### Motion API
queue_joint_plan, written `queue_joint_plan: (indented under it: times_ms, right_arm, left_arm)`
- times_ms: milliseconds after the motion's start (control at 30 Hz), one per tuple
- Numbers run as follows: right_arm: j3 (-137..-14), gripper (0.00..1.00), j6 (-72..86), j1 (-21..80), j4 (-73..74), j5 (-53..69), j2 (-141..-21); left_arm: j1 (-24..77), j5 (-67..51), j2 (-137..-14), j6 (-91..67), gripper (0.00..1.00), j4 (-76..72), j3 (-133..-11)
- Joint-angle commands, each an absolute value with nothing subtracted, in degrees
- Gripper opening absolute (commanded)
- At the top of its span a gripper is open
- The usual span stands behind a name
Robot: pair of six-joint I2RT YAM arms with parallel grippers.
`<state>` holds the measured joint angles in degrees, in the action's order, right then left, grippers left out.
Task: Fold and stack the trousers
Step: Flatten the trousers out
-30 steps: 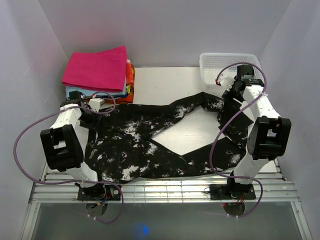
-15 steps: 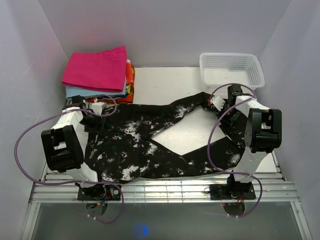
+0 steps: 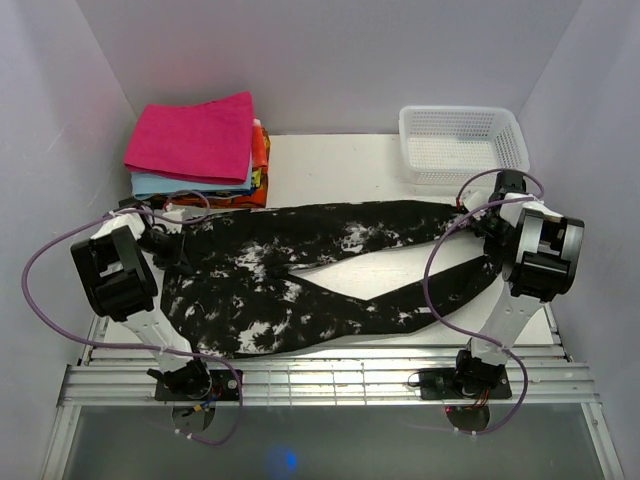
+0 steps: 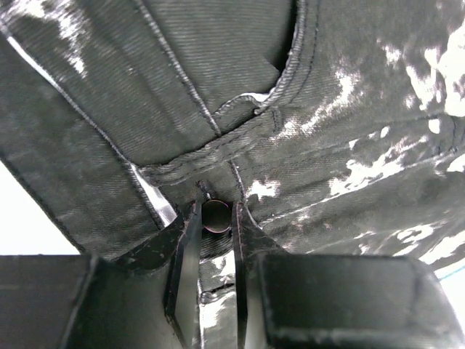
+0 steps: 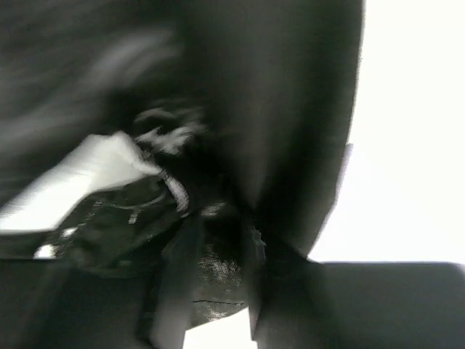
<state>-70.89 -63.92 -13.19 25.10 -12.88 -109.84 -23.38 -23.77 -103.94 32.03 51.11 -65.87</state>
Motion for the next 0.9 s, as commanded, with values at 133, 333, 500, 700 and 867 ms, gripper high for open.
queue_joint_plan:
  times_ms: [133, 333, 500, 700, 867]
  right_arm:
    - [-76.72, 0.66, -65.66, -15.73, 35.84, -7.51, -105.85]
    - [-78.58, 0.8, -70.98, -15.73, 54.65, 7.09, -93.81]
    - [-68.32, 0.78, -85.4, -15.91, 57.92, 8.18, -82.21]
    - [-51.43, 0.81, -105.18, -18.36, 51.08, 6.15, -74.98]
    - [-49.57, 0.83, -113.28, -19.6, 48.44, 13.26, -75.41]
  left_arm:
    - [-25.58, -15.88, -108.55, 37.09, 0.51, 45.17, -74.85]
    - [-25.58, -22.93, -100.83, 36.12, 0.85, 52.64, -78.75]
    - [-25.58, -27.5, -93.79, 39.81, 0.88, 58.62, -74.54]
    - [-25.75, -27.95, -88.95, 45.61, 0.89, 61.79, -65.06]
    - [-25.75, -29.09, -86.84, 46.14, 0.89, 61.53, -59.33]
